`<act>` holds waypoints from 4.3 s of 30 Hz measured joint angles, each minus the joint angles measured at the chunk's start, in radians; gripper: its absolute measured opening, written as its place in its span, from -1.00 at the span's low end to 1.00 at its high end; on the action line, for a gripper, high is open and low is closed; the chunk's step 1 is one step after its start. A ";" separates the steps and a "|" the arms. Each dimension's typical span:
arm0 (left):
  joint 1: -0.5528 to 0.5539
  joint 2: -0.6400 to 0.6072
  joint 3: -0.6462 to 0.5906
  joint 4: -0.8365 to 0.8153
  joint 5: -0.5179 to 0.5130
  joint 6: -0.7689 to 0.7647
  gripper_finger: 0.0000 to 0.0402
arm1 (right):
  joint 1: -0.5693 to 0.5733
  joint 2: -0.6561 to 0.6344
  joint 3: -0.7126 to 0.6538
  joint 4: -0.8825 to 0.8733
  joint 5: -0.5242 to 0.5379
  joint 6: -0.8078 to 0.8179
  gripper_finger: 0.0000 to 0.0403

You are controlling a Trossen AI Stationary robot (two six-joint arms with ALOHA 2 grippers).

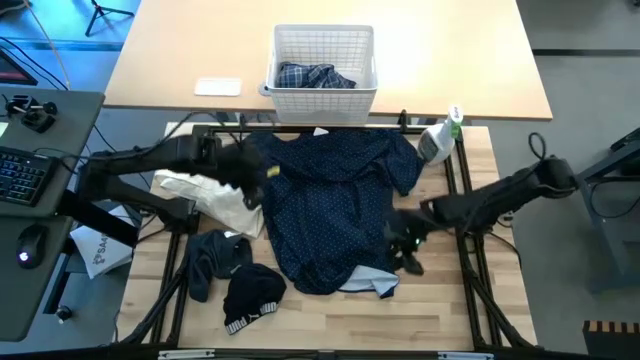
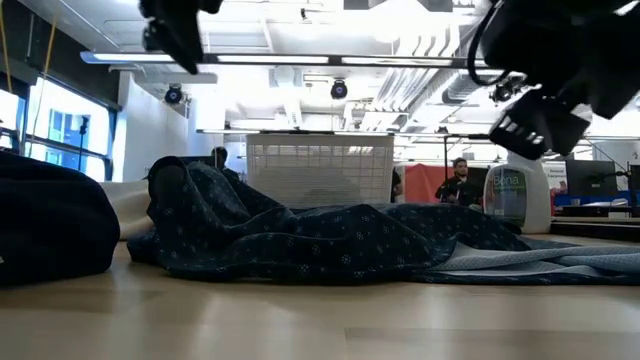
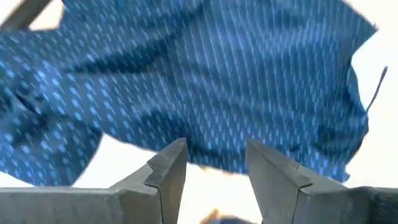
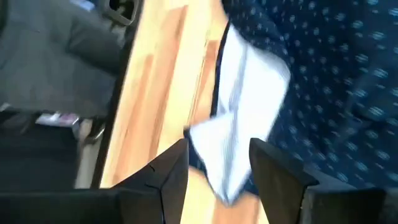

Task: Fold laundry
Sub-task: Fold the navy blue polo shirt

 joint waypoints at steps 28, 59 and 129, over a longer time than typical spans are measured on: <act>-0.807 0.010 -0.251 0.285 -0.335 -0.669 -0.25 | 0.387 0.369 0.163 -0.118 0.447 1.039 -0.92; -0.797 0.010 -0.251 0.353 -0.462 -0.523 -0.25 | 0.677 0.344 0.551 -0.611 0.535 0.757 -0.12; -0.782 0.010 -0.251 0.394 -0.428 -0.524 -0.25 | 0.501 0.533 0.505 -0.056 0.073 0.597 -0.94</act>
